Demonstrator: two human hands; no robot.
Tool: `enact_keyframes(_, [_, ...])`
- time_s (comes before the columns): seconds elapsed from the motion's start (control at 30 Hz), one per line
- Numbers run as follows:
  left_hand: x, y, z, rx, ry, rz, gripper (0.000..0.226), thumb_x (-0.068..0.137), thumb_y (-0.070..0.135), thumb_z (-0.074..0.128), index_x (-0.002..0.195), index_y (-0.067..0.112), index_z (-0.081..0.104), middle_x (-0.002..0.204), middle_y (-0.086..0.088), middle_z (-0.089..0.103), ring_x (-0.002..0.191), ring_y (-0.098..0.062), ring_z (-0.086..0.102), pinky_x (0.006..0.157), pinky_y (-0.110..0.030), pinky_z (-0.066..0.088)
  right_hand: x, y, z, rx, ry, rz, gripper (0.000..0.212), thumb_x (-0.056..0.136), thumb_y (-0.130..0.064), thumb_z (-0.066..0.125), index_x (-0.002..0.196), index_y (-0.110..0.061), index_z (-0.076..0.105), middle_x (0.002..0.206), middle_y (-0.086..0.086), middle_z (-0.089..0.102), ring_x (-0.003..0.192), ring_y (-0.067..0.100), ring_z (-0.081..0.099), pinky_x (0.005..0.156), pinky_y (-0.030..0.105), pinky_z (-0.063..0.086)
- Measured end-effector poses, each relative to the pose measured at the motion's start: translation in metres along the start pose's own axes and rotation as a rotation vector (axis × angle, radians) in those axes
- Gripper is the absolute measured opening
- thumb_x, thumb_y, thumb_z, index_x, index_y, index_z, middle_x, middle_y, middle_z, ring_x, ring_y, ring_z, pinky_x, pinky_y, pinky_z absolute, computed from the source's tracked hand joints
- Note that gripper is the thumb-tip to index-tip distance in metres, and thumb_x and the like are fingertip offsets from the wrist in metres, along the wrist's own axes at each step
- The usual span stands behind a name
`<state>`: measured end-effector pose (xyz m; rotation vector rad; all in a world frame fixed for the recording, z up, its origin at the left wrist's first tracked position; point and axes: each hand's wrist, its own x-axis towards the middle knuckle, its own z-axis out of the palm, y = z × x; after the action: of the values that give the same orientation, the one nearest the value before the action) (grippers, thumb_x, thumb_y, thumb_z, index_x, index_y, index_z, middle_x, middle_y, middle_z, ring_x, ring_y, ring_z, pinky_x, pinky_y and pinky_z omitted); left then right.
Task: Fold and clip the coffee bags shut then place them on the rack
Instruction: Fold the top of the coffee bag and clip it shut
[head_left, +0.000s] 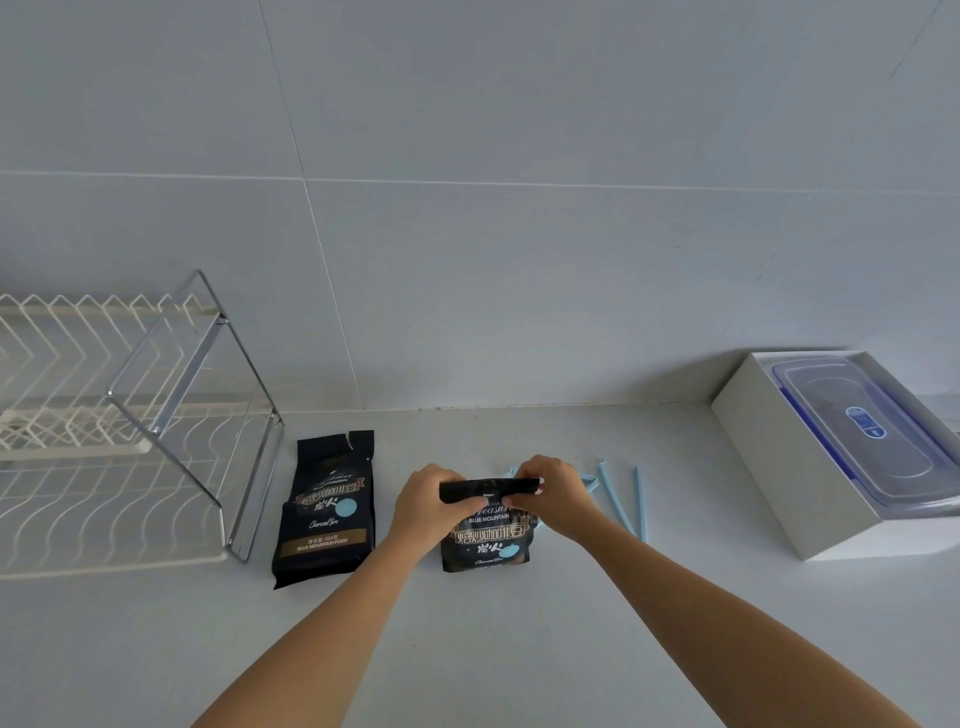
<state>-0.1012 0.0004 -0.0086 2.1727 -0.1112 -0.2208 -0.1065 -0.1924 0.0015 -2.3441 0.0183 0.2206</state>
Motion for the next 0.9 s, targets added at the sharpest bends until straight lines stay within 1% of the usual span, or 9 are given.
enact_keyframes(0.07, [0.001,0.002,0.0,0.034,0.021,0.043,0.02,0.073,0.031,0.075,0.088,0.018,0.071,0.09,0.001,0.064,0.088,-0.017,0.059,0.077,-0.034,0.05,-0.001,-0.003,0.001,-0.013,-0.003,-0.023,0.011,0.073,-0.023,0.074,0.082,-0.022,0.067,0.081,-0.006,0.06,0.079,0.013,0.053,0.061,0.021,0.038])
enact_keyframes(0.17, [0.0,0.006,0.005,0.14,0.136,0.109,0.013,0.076,0.032,0.071,0.084,0.021,0.073,0.084,0.004,0.068,0.083,-0.015,0.059,0.072,-0.029,0.045,0.0,-0.009,0.009,-0.028,-0.015,-0.069,0.014,0.077,-0.027,0.07,0.09,-0.025,0.069,0.084,-0.003,0.063,0.082,0.014,0.054,0.068,0.027,0.043])
enact_keyframes(0.27, [0.001,0.007,0.01,0.412,0.255,0.243,0.011,0.078,0.036,0.068,0.078,0.025,0.071,0.076,0.009,0.066,0.078,-0.012,0.052,0.078,-0.03,0.035,0.003,-0.015,0.012,-0.055,0.032,-0.073,0.013,0.081,-0.023,0.067,0.092,-0.022,0.072,0.088,0.001,0.065,0.086,0.017,0.054,0.072,0.033,0.046])
enact_keyframes(0.4, [0.004,0.005,0.008,0.476,0.241,0.266,0.014,0.079,0.039,0.066,0.078,0.025,0.069,0.076,0.01,0.065,0.079,-0.01,0.05,0.085,-0.032,0.031,0.007,-0.019,0.011,-0.16,0.048,-0.092,0.012,0.083,-0.026,0.066,0.092,-0.021,0.072,0.088,0.0,0.063,0.084,0.018,0.055,0.066,0.031,0.044])
enact_keyframes(0.47, [0.007,0.005,0.006,0.431,0.216,0.248,0.016,0.08,0.04,0.066,0.079,0.025,0.069,0.076,0.01,0.066,0.076,-0.009,0.047,0.082,-0.031,0.032,0.008,-0.02,0.01,-0.153,0.033,-0.082,0.012,0.083,-0.026,0.066,0.091,-0.02,0.072,0.085,-0.001,0.062,0.08,0.017,0.056,0.062,0.029,0.043])
enact_keyframes(0.57, [0.007,0.003,0.001,0.309,0.121,0.194,0.019,0.08,0.04,0.065,0.086,0.023,0.072,0.08,0.008,0.07,0.076,-0.009,0.053,0.076,-0.033,0.043,0.007,-0.016,0.009,-0.067,-0.007,-0.057,0.008,0.081,-0.022,0.069,0.087,-0.019,0.072,0.08,-0.003,0.061,0.074,0.016,0.056,0.064,0.032,0.045])
enact_keyframes(0.67, [0.003,-0.006,-0.005,0.022,0.012,0.069,0.015,0.08,0.028,0.068,0.09,0.018,0.072,0.084,0.003,0.072,0.082,-0.013,0.064,0.071,-0.027,0.05,0.002,-0.008,0.003,0.092,-0.02,-0.042,0.012,0.078,-0.018,0.07,0.09,-0.021,0.071,0.081,-0.01,0.066,0.078,0.008,0.06,0.067,0.022,0.049])
enact_keyframes(0.8, [0.0,-0.014,-0.01,-0.226,0.031,-0.055,0.011,0.081,0.017,0.068,0.092,0.013,0.07,0.088,-0.002,0.072,0.085,-0.015,0.067,0.071,-0.021,0.05,-0.003,0.006,-0.006,0.224,0.033,0.018,0.01,0.08,-0.015,0.069,0.089,-0.018,0.07,0.083,-0.01,0.07,0.082,0.002,0.065,0.079,0.029,0.055])
enact_keyframes(0.9, [-0.001,-0.012,-0.004,-0.327,0.081,-0.112,0.006,0.083,0.014,0.067,0.087,0.01,0.067,0.087,-0.006,0.071,0.085,-0.02,0.068,0.075,-0.03,0.054,-0.005,0.009,-0.003,0.316,0.094,0.072,0.007,0.081,-0.015,0.069,0.086,-0.019,0.071,0.081,-0.003,0.072,0.081,0.012,0.066,0.076,0.028,0.053])
